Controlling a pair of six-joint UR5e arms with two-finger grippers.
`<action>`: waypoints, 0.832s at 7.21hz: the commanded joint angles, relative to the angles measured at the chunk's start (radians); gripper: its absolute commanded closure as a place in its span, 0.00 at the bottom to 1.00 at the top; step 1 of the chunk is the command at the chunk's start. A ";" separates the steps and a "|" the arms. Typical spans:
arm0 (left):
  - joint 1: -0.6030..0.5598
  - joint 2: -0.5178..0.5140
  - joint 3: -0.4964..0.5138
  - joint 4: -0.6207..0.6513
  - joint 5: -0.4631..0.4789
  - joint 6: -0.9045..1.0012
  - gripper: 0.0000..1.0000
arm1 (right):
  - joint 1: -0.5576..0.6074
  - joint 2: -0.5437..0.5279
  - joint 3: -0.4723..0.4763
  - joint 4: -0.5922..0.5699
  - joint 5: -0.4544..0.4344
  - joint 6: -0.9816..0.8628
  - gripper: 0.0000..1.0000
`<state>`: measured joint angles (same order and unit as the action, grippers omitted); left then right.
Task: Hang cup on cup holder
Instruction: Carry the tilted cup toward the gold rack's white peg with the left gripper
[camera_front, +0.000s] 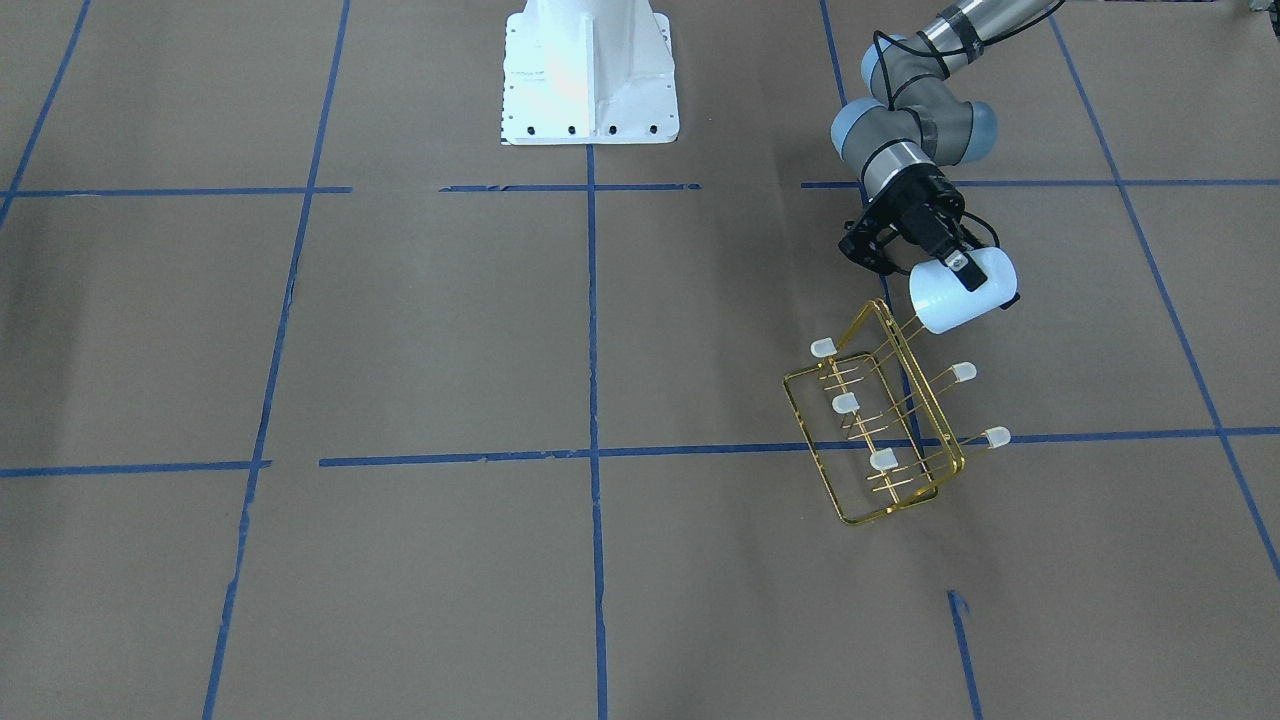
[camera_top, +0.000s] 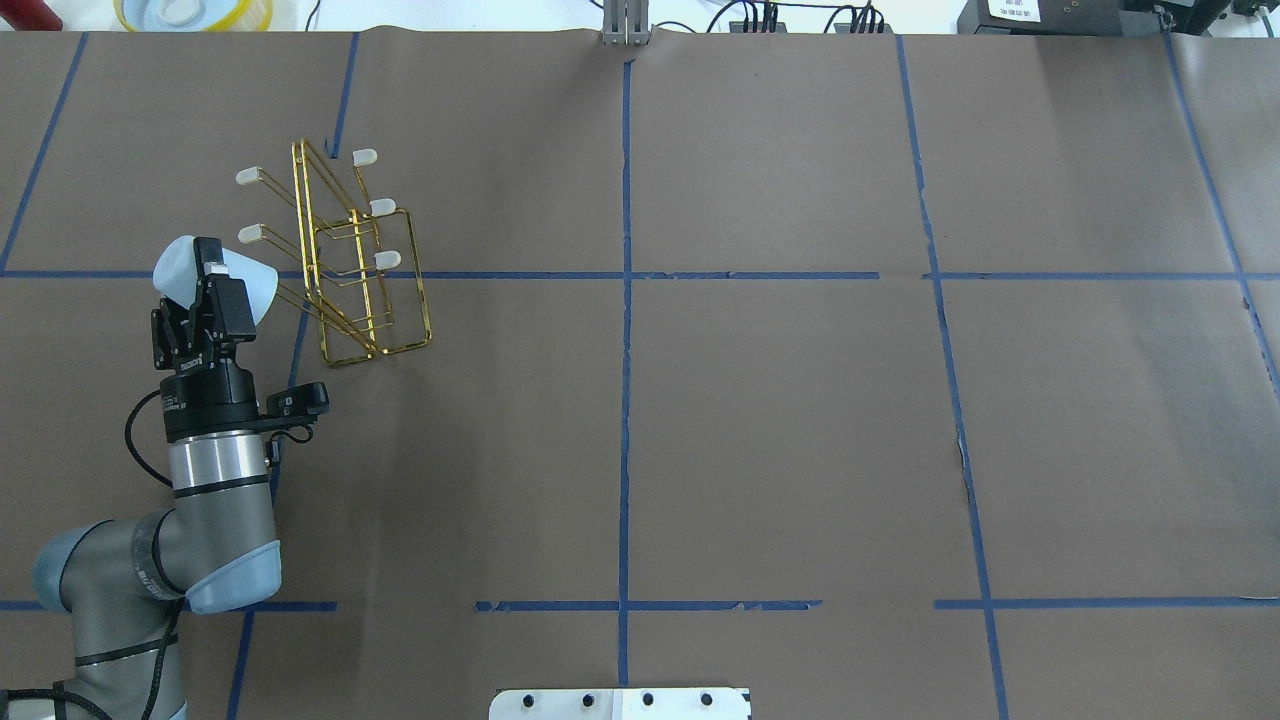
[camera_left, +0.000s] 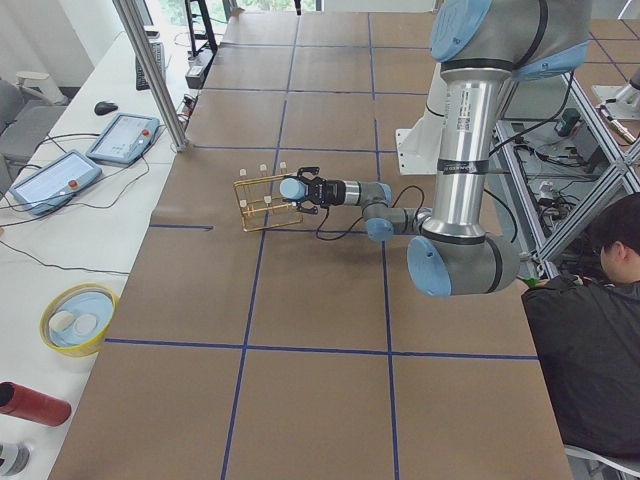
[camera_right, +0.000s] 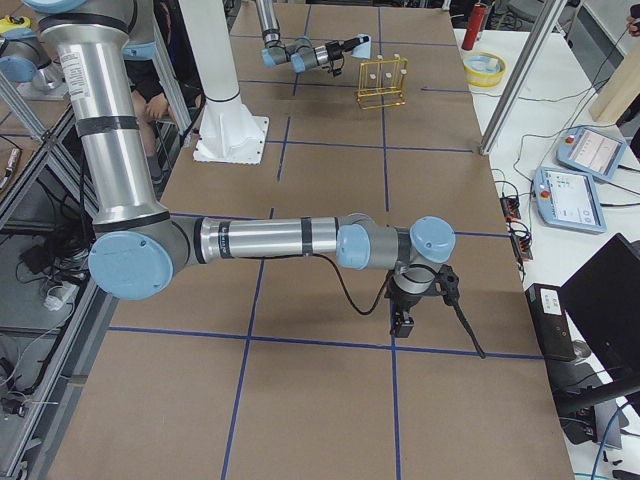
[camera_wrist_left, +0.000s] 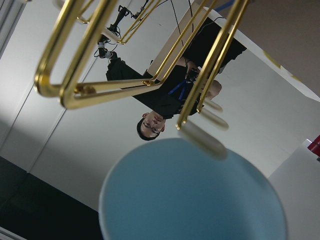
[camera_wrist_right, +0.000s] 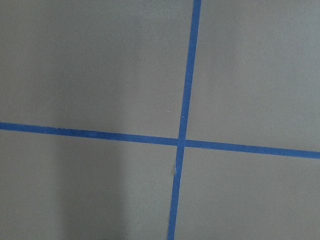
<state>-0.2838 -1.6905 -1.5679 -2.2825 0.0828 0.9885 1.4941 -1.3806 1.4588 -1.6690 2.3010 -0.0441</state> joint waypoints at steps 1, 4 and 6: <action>0.002 -0.029 0.031 0.000 0.000 -0.001 0.86 | 0.000 0.000 0.000 0.000 0.000 0.000 0.00; 0.008 -0.046 0.069 0.001 -0.003 -0.002 0.85 | -0.001 0.000 0.000 0.000 0.000 0.000 0.00; 0.008 -0.055 0.077 0.001 -0.003 -0.002 0.81 | 0.000 0.000 0.000 0.000 0.000 0.001 0.00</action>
<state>-0.2767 -1.7415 -1.4944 -2.2804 0.0800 0.9864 1.4937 -1.3806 1.4588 -1.6683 2.3010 -0.0442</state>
